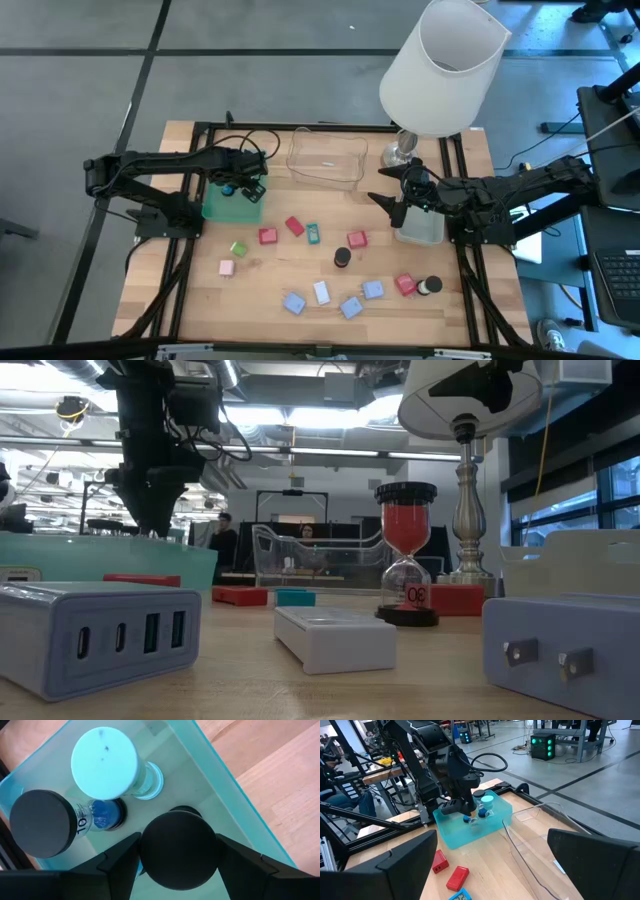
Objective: Pick & Place Office items
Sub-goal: Put the orange hourglass into the green bin, then put the top right red charger adapter into the gray bin
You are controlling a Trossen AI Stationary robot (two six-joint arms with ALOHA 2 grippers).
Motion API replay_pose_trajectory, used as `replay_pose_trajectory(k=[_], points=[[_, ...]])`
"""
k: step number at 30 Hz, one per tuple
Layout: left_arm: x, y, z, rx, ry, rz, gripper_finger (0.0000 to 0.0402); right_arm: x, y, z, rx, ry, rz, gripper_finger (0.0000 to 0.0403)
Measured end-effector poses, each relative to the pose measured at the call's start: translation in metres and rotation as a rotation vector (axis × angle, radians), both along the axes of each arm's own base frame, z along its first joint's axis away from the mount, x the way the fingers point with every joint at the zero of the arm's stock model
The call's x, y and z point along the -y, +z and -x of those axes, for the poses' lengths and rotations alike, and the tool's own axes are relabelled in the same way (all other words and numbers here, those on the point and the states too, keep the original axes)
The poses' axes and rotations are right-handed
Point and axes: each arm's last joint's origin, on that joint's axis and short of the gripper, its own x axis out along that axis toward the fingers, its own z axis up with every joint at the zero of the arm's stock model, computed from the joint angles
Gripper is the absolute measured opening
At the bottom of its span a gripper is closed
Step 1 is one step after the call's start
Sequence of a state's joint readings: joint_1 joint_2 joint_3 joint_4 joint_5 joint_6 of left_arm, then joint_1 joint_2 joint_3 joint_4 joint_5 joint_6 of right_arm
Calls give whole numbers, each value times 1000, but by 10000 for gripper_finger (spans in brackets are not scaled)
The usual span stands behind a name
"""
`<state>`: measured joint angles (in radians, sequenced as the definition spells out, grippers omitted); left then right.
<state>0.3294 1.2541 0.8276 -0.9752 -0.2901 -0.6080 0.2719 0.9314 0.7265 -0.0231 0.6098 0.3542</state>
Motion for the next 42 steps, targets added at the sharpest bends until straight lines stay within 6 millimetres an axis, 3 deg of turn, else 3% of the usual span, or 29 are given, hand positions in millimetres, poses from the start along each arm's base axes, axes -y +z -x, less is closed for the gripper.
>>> replay_pose_trajectory(k=[10, 19, 30, 42], points=[[0, 0, 0, 10, 3, 20, 287, 0, 0, 0, -1, 0, 0, 382], [4, 14, 8, 86, 1, -2, 291, 0, 0, 0, -1, 0, 0, 382], [13, 52, 32, 352, -7, -92, 284, 0, 0, 0, -1, 0, 0, 382], [24, 89, 10, 739, -264, -293, 269, 0, 0, 0, -1, 0, 0, 382]])
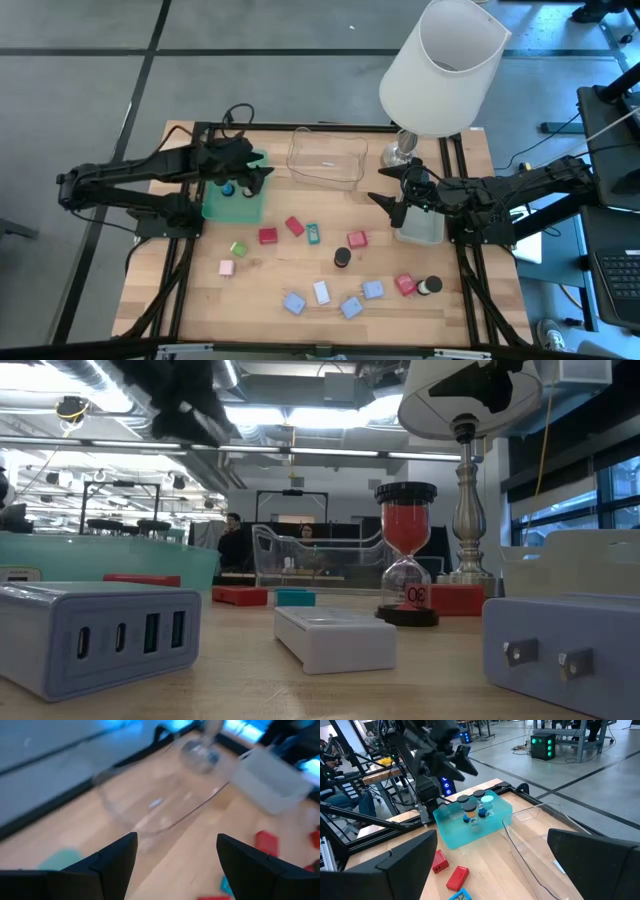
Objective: Pick & Place Office items
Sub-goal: Put the top right red charger adapter into the gray bin
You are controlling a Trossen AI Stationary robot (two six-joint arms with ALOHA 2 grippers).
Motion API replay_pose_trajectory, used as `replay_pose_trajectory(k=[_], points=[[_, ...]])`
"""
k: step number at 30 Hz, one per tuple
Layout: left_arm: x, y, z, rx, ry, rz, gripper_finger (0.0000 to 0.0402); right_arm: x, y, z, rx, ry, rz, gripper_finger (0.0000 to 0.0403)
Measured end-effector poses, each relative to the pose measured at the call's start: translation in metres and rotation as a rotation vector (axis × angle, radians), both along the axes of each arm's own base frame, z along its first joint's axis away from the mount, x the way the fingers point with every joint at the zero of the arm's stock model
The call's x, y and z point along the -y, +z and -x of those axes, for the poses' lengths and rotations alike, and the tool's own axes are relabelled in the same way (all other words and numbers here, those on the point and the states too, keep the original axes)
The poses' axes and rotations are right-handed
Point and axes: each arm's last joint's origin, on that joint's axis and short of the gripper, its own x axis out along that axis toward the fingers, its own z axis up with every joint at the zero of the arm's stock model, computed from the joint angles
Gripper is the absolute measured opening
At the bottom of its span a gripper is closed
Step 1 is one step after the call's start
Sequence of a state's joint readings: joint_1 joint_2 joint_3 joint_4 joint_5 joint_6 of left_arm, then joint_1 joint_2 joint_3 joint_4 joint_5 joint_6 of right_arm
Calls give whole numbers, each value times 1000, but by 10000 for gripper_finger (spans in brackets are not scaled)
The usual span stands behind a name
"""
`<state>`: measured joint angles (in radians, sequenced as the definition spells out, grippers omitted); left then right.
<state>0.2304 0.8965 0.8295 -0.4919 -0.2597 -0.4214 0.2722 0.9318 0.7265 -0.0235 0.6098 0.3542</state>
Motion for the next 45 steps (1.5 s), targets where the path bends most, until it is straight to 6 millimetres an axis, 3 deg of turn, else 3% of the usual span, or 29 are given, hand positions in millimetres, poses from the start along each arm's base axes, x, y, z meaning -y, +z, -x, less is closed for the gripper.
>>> replay_pose_trajectory(k=[6, 20, 27, 34, 45], points=[[9, 4, -17, 48, -109, -96, 269, 0, 0, 0, 0, 0, 0, 382], [39, -19, -46, -65, -250, -91, 267, 0, 0, 0, 2, -1, 0, 382], [49, -23, -48, -95, -189, -170, 266, 0, 1, 0, 24, 3, -50, 382], [57, -22, -48, -96, -188, -198, 266, -5, 0, -2, 31, 145, -168, 382], [69, -22, -47, -91, -225, -212, 266, -15, -22, -29, -51, 220, -170, 382]])
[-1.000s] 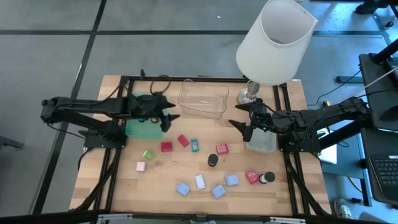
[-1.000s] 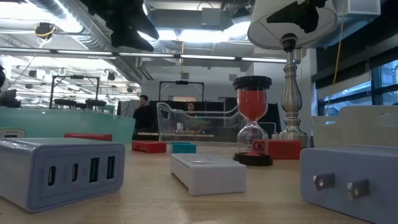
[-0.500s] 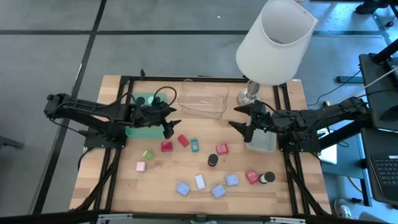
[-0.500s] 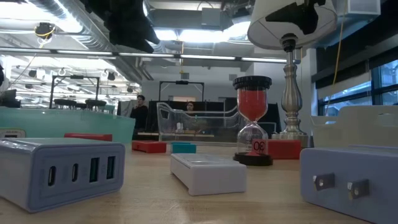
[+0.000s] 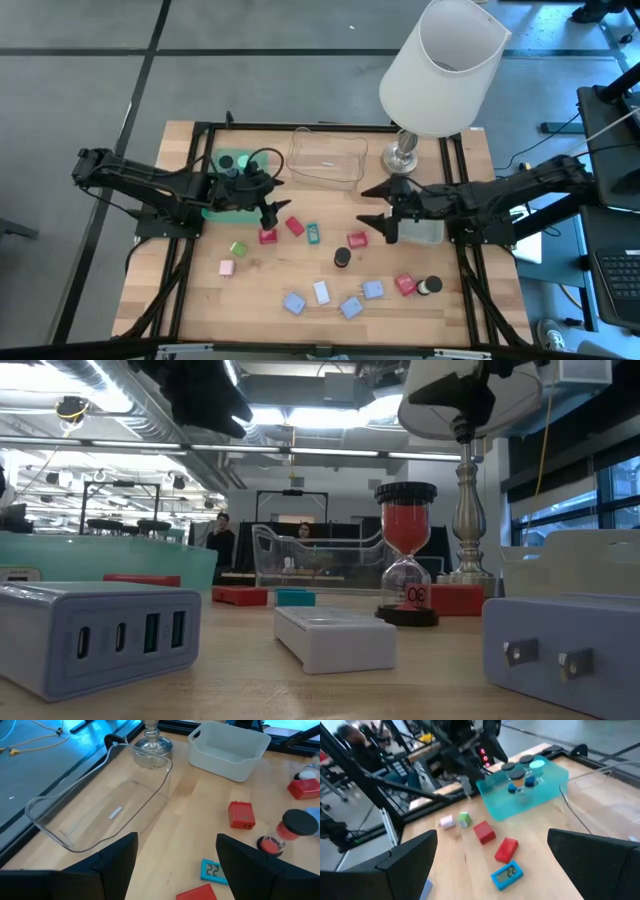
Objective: Pick & Place Office items
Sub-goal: Put the top right red charger adapter into the gray bin
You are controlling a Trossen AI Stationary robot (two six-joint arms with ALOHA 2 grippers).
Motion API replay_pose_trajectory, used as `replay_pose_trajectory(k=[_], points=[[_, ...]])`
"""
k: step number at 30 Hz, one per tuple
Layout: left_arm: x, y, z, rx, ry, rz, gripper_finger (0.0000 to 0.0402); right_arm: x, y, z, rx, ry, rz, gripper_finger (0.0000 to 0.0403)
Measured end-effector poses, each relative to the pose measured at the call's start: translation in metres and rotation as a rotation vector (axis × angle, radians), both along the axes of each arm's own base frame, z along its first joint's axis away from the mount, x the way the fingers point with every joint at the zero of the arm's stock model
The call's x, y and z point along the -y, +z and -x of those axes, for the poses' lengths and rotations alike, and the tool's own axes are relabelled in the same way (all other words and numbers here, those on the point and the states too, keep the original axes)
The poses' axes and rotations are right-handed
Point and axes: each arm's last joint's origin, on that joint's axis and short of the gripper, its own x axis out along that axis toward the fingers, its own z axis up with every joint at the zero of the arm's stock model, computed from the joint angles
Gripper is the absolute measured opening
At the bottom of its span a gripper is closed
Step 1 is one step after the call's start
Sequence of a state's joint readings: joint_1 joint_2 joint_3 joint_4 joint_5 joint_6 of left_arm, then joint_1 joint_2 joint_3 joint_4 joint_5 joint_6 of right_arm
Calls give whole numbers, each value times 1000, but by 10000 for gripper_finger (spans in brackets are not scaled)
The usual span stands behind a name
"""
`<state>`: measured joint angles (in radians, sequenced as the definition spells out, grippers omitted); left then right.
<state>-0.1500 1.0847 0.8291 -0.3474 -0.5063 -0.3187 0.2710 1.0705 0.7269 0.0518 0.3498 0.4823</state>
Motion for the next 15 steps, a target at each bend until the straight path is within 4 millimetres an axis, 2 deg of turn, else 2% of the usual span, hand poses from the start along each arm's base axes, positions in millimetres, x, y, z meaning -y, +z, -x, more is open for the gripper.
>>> replay_pose_trajectory(k=[5, 9, 15], points=[[4, 0, 0, 4, -10, 8, 266, -2, -10, -4, -77, 146, 26, 382], [5, 0, 1, 11, -7, 23, 266, -3, -25, -4, -209, 228, 160, 382], [6, 0, 1, 17, -2, 38, 266, -5, -53, -17, -365, 281, 332, 382]])
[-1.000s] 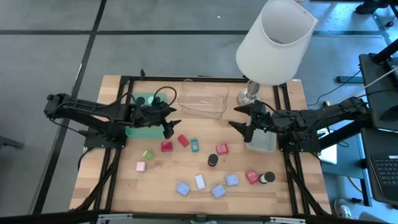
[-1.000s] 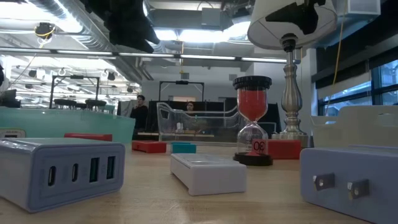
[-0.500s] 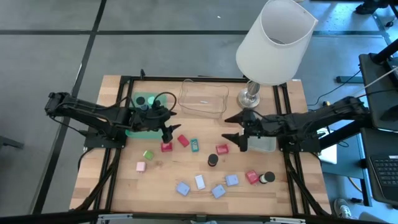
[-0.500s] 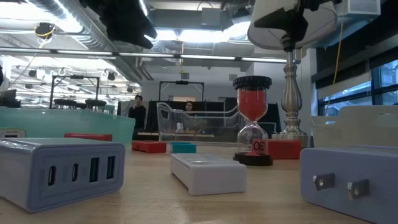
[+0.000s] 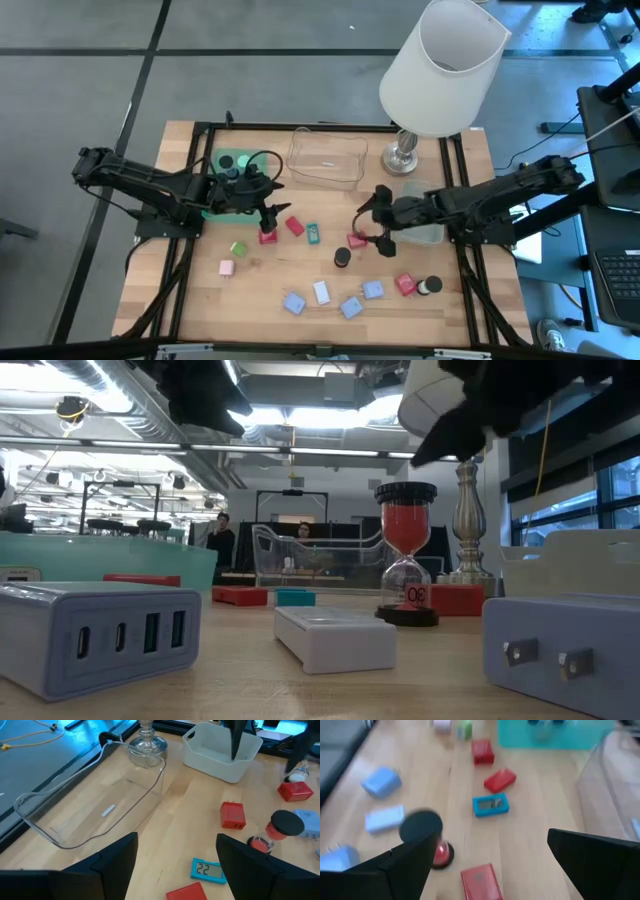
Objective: Pick & Place Office items
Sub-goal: Put the top right red charger adapter into the gray bin
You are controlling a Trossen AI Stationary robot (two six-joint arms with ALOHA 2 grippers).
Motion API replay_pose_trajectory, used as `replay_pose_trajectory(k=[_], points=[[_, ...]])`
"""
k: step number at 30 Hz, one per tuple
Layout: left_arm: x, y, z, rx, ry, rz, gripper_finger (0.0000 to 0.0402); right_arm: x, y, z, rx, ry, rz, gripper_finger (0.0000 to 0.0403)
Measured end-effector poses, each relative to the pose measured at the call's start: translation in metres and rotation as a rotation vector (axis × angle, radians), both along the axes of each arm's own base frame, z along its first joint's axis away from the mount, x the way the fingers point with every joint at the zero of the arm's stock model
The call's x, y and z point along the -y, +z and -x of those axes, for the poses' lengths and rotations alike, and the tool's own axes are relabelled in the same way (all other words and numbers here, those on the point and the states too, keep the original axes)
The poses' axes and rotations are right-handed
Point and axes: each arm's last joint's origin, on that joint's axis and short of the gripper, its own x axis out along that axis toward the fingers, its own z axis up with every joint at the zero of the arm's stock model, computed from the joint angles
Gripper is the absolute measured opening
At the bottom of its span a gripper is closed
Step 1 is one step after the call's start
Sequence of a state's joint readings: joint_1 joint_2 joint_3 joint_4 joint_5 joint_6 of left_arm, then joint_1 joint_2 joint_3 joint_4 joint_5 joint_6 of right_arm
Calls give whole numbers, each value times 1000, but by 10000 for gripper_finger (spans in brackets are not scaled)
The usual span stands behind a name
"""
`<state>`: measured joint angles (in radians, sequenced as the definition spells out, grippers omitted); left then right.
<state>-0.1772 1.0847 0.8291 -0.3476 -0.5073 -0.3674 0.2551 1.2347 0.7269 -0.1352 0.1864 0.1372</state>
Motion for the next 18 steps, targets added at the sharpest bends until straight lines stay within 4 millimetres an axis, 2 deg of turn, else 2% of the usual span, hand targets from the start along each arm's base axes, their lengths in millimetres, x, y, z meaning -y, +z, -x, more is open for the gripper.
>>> replay_pose_trajectory(k=[11, 18], points=[[0, 0, 0, 1, 1, 4, 266, -2, -53, -21, -215, 46, 128, 382], [0, 0, 0, 1, 1, 5, 266, 3, -77, -27, -313, 47, 128, 382]])
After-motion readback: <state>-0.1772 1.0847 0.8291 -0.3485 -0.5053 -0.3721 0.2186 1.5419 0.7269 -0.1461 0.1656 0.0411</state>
